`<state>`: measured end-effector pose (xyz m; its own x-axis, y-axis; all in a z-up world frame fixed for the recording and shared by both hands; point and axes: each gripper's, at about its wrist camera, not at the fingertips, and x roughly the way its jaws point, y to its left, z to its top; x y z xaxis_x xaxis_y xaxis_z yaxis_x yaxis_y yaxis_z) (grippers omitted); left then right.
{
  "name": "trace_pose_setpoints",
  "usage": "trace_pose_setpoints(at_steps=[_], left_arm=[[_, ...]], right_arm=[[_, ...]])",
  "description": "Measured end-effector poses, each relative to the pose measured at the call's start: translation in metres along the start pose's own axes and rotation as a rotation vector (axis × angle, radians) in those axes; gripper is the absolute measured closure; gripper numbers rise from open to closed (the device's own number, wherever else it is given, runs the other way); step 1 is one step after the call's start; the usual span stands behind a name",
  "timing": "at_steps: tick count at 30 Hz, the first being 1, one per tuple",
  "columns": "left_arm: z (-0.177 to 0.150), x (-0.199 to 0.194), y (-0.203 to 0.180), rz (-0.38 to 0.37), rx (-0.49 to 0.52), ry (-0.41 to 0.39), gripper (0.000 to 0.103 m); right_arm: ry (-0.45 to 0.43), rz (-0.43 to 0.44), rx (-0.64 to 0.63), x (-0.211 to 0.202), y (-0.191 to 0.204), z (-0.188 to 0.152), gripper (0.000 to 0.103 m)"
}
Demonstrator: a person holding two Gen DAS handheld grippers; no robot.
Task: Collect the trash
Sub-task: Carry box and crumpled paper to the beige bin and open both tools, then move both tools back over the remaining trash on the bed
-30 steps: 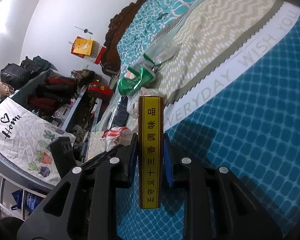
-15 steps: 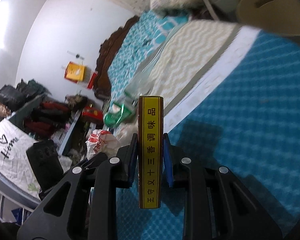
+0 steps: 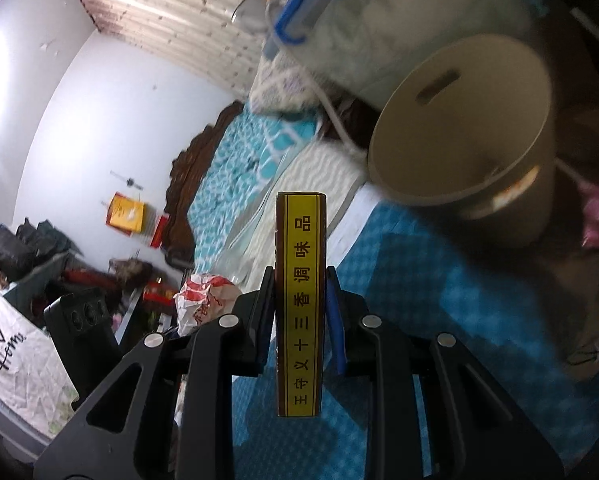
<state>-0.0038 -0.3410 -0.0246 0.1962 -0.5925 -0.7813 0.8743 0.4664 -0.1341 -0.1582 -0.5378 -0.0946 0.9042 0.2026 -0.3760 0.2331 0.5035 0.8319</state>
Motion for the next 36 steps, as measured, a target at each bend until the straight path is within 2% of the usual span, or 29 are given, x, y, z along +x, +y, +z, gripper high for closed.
trace_pose_setpoints(at_steps=[7, 11, 16, 19, 20, 21, 22, 23, 27, 30, 33, 36], left_arm=[[0.058, 0.047, -0.020, -0.064, 0.026, 0.014, 0.062], [0.093, 0.081, -0.034, -0.078, 0.043, 0.029, 0.061], [0.115, 0.118, -0.045, -0.068, 0.044, 0.055, 0.059], [0.118, 0.135, -0.049, -0.045, 0.049, 0.077, 0.050], [0.119, 0.140, -0.050, -0.031, 0.049, 0.087, 0.034], [0.120, 0.143, -0.050, -0.015, 0.045, 0.091, 0.025], [0.120, 0.143, -0.049, 0.001, 0.038, 0.087, 0.025], [0.121, 0.140, -0.048, 0.005, 0.027, 0.079, 0.025], [0.117, 0.109, -0.038, -0.004, -0.015, 0.020, 0.025], [0.100, 0.069, -0.028, 0.005, -0.029, -0.052, 0.025], [0.068, 0.031, -0.012, 0.037, -0.044, -0.101, 0.025], [0.024, -0.004, 0.018, 0.098, -0.085, -0.120, 0.025]], right_arm=[[-0.142, -0.086, -0.027, -0.024, -0.023, 0.052, 0.077], [-0.220, -0.207, -0.078, -0.023, -0.025, 0.085, 0.077], [-0.245, -0.307, -0.145, -0.011, -0.024, 0.104, 0.077], [-0.229, -0.341, -0.150, -0.001, -0.028, 0.106, 0.074], [-0.224, -0.346, -0.148, 0.001, -0.028, 0.105, 0.067], [-0.214, -0.348, -0.140, 0.003, -0.030, 0.105, 0.058], [-0.221, -0.348, -0.131, 0.002, -0.032, 0.103, 0.032], [-0.255, -0.347, -0.125, -0.003, -0.031, 0.100, 0.026], [-0.292, -0.329, -0.149, -0.009, -0.018, 0.096, 0.028], [-0.291, -0.291, -0.149, -0.010, -0.005, 0.086, 0.028], [-0.266, -0.251, -0.159, -0.003, 0.007, 0.073, 0.029], [-0.194, -0.206, -0.175, 0.018, 0.026, 0.055, 0.031]])
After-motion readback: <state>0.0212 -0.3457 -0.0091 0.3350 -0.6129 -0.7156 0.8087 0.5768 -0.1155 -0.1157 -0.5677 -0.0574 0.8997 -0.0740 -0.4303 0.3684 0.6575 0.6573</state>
